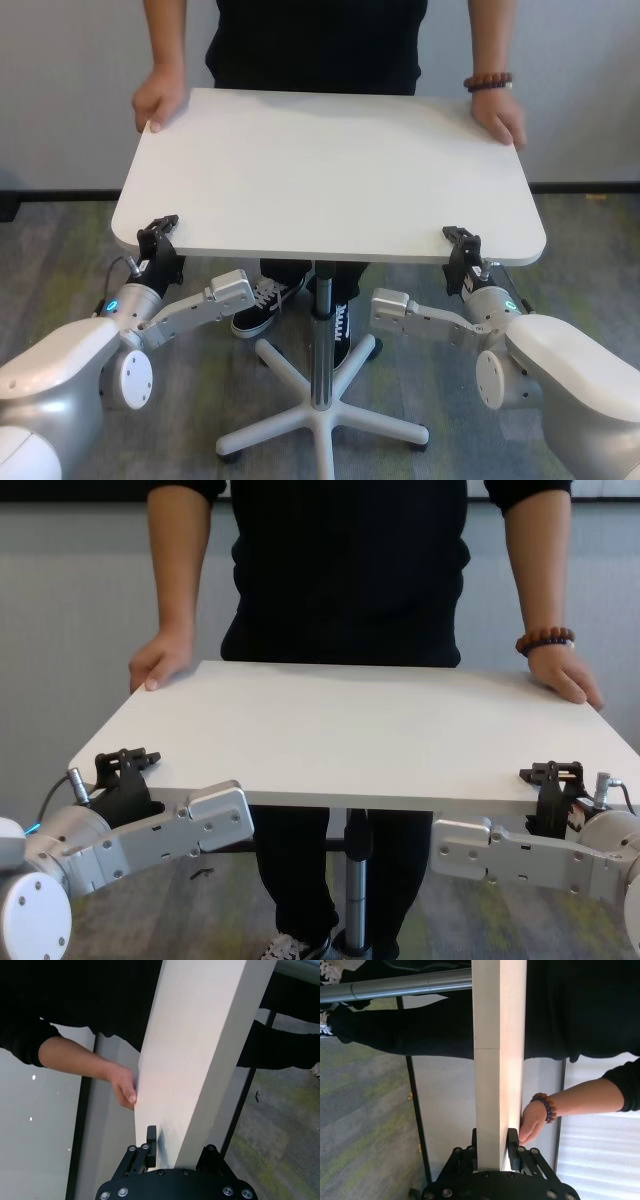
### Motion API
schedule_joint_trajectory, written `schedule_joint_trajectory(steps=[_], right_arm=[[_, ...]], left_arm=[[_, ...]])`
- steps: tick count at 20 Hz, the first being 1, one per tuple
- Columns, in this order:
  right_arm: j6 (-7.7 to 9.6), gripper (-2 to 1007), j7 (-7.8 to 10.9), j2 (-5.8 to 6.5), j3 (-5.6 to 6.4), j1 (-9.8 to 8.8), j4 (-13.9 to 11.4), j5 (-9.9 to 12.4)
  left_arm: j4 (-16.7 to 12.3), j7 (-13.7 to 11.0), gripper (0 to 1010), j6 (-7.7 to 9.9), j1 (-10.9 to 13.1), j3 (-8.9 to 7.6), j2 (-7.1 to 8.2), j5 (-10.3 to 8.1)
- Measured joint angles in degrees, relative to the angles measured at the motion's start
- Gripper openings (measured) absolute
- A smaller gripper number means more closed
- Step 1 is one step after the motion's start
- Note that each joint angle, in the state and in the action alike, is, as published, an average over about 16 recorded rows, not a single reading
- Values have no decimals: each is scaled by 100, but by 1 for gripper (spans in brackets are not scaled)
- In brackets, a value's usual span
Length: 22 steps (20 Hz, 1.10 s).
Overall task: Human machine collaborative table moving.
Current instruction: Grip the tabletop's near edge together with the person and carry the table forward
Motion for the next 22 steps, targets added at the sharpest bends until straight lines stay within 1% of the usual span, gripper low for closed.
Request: schedule_joint_trajectory(steps=[6, 12, 17, 22], right_arm=[[0, 308, 2, -1, 1, -1, 0, 0], [0, 395, 7, -2, 5, -2, 1, 0], [-1, 522, 16, -3, 8, -5, 3, 1], [-2, 676, 27, -3, 8, -6, 3, 1]], left_arm=[[0, 0, 345, 3, 0, 0, 0, 1], [0, 0, 405, 4, 0, 0, 0, 1], [0, 0, 510, 5, 0, 0, 0, 2], [0, 0, 659, 5, 0, 0, 0, 2]])
